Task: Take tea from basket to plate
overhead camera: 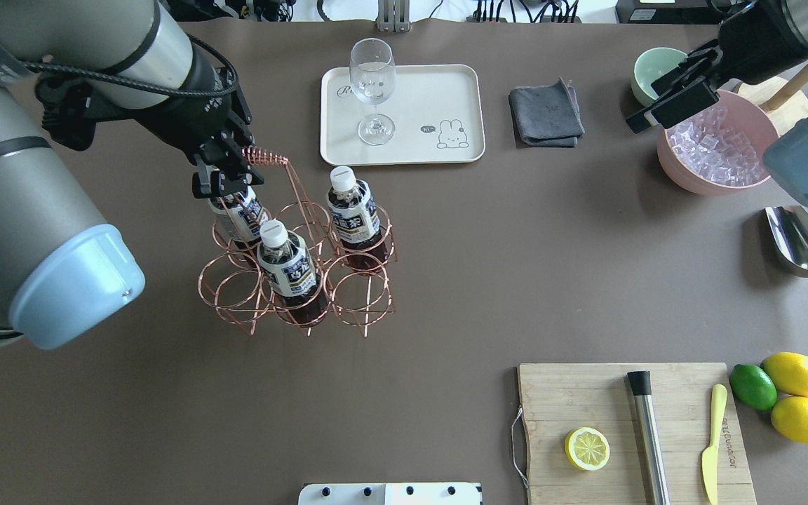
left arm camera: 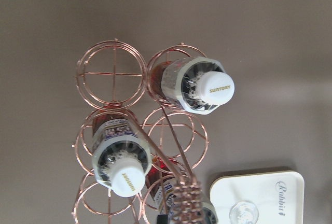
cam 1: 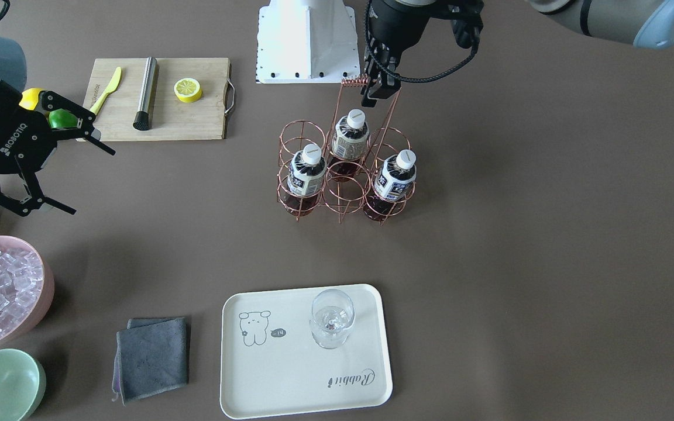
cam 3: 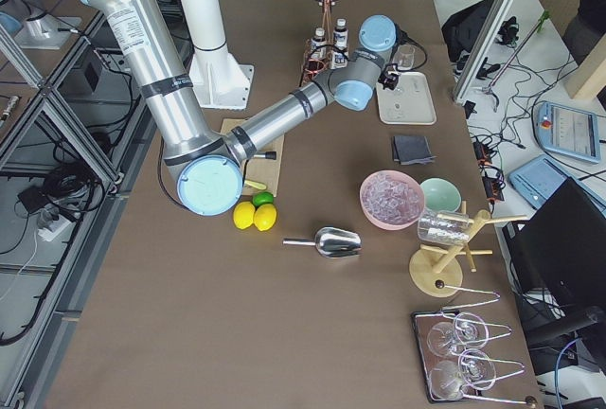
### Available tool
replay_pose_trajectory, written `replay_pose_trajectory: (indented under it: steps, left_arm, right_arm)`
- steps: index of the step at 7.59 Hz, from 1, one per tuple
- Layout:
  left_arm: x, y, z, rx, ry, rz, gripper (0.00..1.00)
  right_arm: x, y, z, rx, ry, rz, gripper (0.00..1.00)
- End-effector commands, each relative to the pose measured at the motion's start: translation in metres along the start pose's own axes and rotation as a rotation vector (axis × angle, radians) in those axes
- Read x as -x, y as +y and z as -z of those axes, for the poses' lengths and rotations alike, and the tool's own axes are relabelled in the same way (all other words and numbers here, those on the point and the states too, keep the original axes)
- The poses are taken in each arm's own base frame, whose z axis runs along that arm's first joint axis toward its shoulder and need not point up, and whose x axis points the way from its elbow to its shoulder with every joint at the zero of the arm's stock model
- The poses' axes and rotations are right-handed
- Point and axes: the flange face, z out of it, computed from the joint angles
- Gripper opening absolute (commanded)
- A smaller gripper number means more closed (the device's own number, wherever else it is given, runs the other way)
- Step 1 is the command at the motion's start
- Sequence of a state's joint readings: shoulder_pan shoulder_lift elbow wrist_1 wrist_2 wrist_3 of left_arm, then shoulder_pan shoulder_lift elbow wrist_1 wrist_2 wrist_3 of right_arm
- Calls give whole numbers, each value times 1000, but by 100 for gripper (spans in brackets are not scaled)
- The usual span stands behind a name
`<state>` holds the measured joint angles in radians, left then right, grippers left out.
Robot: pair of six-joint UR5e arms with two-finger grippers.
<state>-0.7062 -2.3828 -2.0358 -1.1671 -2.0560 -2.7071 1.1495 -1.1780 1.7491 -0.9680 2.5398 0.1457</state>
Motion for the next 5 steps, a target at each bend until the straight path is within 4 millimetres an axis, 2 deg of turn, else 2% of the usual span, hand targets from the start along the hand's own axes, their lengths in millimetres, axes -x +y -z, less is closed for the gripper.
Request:
replay_pose_trajectory:
  steps: [1, 3, 5]
  left_arm:
    - [-13, 52, -13, -21, -16, 28, 0]
    - [-18, 56, -15, -31, -4, 31, 0]
    - [-22, 54, -22, -50, -3, 39, 0]
  right_arm:
    - [22, -8, 13, -184, 2, 255, 100]
    - [39, -10, 2, -234, -13, 330, 100]
    - [41, -11, 1, -269, 15, 367, 100]
